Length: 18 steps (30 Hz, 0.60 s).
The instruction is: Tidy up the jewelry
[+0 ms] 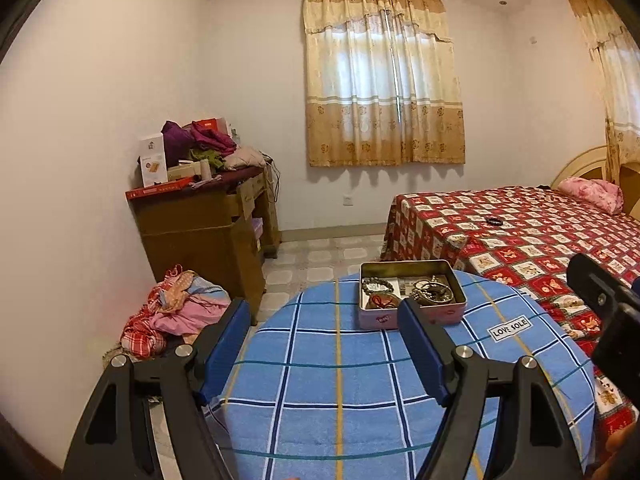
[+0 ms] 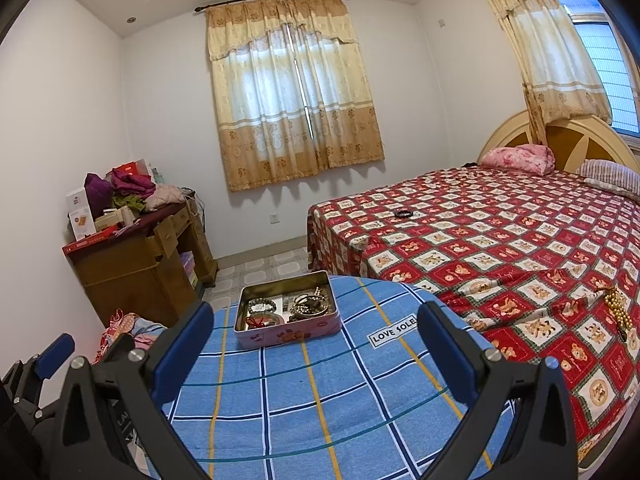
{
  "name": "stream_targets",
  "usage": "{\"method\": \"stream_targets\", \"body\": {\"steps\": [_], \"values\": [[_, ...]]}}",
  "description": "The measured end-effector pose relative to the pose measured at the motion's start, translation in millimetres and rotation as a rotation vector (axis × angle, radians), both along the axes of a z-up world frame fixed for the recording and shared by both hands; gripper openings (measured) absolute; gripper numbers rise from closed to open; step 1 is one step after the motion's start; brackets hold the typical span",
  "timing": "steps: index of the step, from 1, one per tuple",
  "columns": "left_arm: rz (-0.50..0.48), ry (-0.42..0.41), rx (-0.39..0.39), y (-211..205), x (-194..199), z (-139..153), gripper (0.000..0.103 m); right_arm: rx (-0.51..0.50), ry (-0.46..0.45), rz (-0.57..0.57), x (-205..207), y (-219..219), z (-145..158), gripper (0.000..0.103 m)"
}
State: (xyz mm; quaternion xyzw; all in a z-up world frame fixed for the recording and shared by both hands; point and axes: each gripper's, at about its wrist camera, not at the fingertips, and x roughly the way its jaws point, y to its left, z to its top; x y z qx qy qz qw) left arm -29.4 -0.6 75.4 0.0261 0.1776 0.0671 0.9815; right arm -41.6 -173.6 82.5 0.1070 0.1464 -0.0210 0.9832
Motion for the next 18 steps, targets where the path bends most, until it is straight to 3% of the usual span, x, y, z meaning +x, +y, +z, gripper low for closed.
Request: {"method": "stream_targets", "body": {"steps": [8, 14, 18], "values": [[-0.004, -0.003, 0.002, -0.4, 2.7, -0.4, 0.076, -0.002, 0.001, 0.001, -0.3, -0.6, -0.3, 0.103], [-0.051, 0.009, -0.055, 1.0, 4.2, -3.3, 0.076, 0.0, 0.004, 0.004, 1.1, -1.2, -0.5, 0.103], [-0.055, 0.006, -0.035, -3.4, 4.4, -3.9, 0.077, -0.002, 0.01, 0.009, 2.9, -4.1, -2.9, 0.103]]}}
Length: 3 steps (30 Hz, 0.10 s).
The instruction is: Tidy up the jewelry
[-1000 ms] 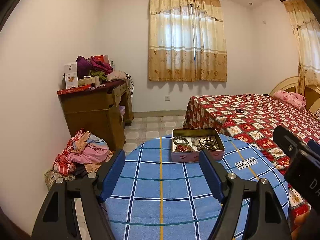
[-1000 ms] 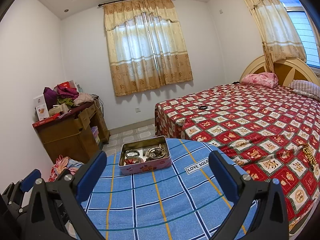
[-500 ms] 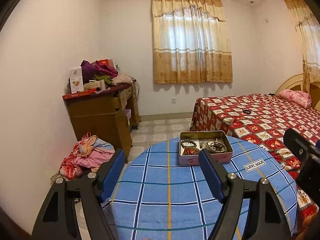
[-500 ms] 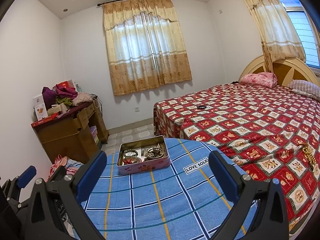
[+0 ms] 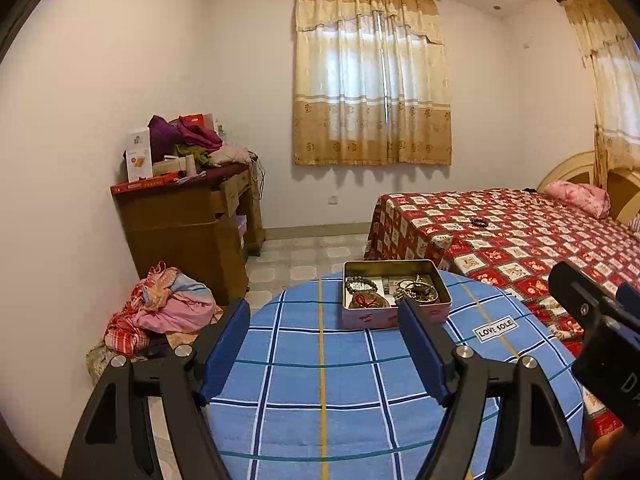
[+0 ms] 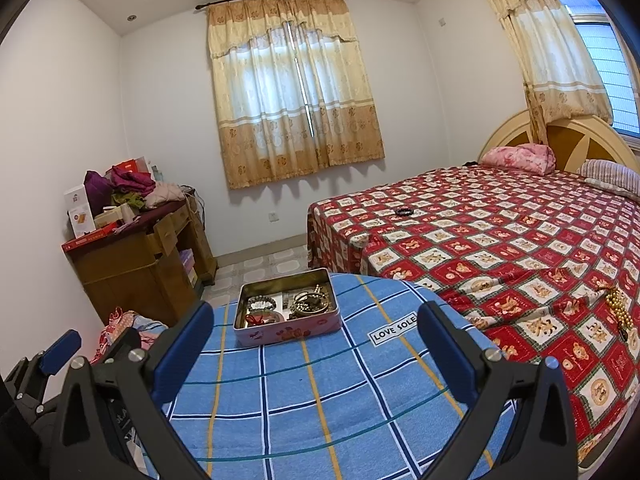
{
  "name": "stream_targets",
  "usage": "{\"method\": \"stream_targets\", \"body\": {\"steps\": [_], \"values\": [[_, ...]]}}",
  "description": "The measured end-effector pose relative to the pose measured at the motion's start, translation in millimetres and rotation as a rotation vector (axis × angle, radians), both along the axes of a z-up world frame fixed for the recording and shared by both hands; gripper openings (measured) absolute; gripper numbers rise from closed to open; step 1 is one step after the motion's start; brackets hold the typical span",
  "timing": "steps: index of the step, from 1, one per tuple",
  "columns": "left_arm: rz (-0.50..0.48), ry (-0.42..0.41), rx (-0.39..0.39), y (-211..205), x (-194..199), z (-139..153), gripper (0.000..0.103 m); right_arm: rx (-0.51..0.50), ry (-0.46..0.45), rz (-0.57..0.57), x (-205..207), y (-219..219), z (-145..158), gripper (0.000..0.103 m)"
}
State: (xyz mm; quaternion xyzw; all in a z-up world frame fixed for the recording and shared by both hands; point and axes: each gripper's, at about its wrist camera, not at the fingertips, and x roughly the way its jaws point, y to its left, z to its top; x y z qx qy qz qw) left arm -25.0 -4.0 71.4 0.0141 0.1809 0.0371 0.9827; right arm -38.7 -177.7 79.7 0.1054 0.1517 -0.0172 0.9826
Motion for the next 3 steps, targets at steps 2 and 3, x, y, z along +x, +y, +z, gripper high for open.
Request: {"method": "stream_targets", "body": {"steps": [2, 3], "values": [[-0.002, 0.0, -0.006, -0.5, -0.1, -0.2, 0.077, -0.001, 0.003, 0.001, 1.0, -0.3, -0.8, 0.103], [0.0, 0.0, -0.005, -1.2, 0.0, -0.8, 0.077, -0.001, 0.005, 0.001, 1.1, 0.1, -1.0, 0.103]]}}
